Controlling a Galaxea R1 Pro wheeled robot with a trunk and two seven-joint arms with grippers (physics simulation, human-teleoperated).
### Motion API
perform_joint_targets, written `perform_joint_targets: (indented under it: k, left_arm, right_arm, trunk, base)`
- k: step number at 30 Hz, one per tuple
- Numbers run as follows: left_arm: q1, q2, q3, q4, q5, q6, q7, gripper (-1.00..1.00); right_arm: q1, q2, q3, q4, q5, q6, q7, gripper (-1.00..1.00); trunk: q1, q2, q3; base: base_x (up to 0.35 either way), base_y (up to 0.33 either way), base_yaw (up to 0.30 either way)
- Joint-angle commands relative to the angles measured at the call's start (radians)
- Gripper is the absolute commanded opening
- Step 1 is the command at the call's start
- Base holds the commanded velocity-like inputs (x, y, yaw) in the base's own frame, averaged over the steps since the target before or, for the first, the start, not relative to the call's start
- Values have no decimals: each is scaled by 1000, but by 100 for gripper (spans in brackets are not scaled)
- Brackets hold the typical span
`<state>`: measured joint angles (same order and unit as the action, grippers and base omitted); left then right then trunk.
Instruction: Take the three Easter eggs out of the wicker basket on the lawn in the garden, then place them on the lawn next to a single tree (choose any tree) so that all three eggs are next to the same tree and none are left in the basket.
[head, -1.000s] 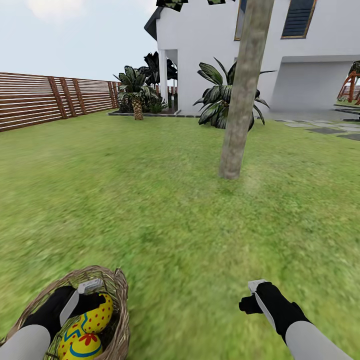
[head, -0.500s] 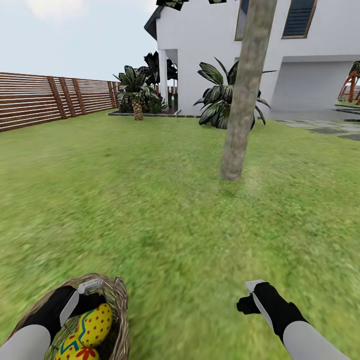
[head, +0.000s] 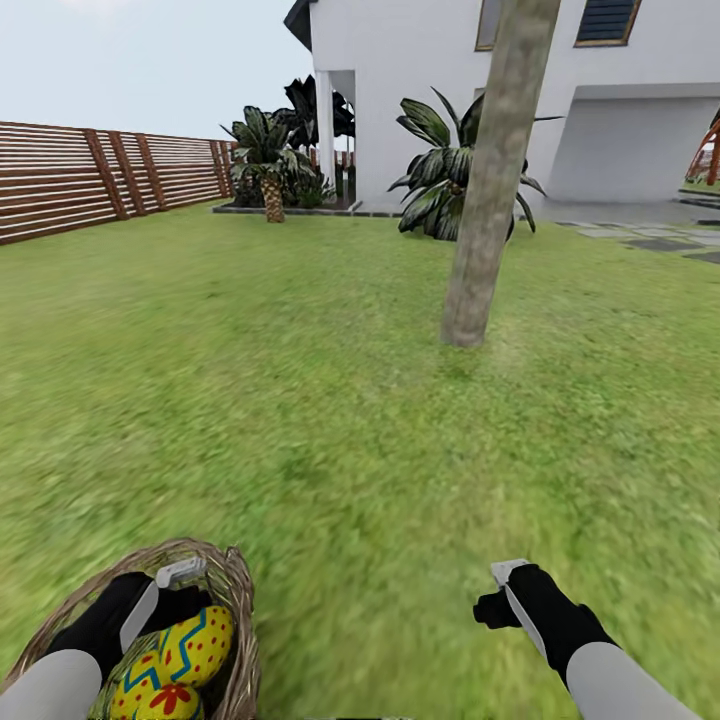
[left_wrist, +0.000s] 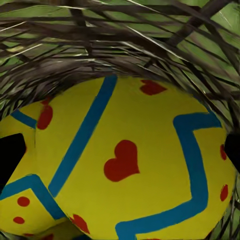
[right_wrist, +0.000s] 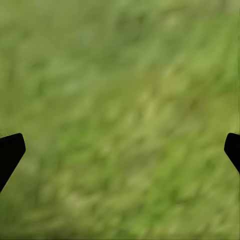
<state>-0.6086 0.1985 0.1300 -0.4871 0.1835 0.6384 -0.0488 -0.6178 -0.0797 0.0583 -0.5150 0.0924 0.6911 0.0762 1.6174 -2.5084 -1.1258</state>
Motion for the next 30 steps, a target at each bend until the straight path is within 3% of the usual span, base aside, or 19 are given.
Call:
perform_joint_targets:
  k: [1,5,8,22,30]
  left_arm:
    - [0,-1,5,-1,0,6,-3,100]
    - [0,-4,5,1,0,6,-5,100]
    - [0,-20,5,3,-1,6,-3,100]
    - [0,-22,5,4,-1,6,-3,100]
    - [0,-22,5,0,-1,4,-2,100]
  right_arm:
    - [0,-1,5,-2,10,5,8,100]
    - [0,-1,5,-2,10,5,8,100]
    - [0,-1,5,-2,10,5,8,100]
    - [0,0,5,-2,10,5,8,100]
    - [0,-1,4,-2,9,5,7,100]
  trunk:
    - [0,-1,-5]
    - [2,-2,-20]
    - [3,-2,-32]
    - [10,-6,-86]
    - [10,-6,-86]
  base:
    - [0,0,0]
    - [0,0,0]
    - [0,0,0]
    - [0,0,0]
    - [0,0,0]
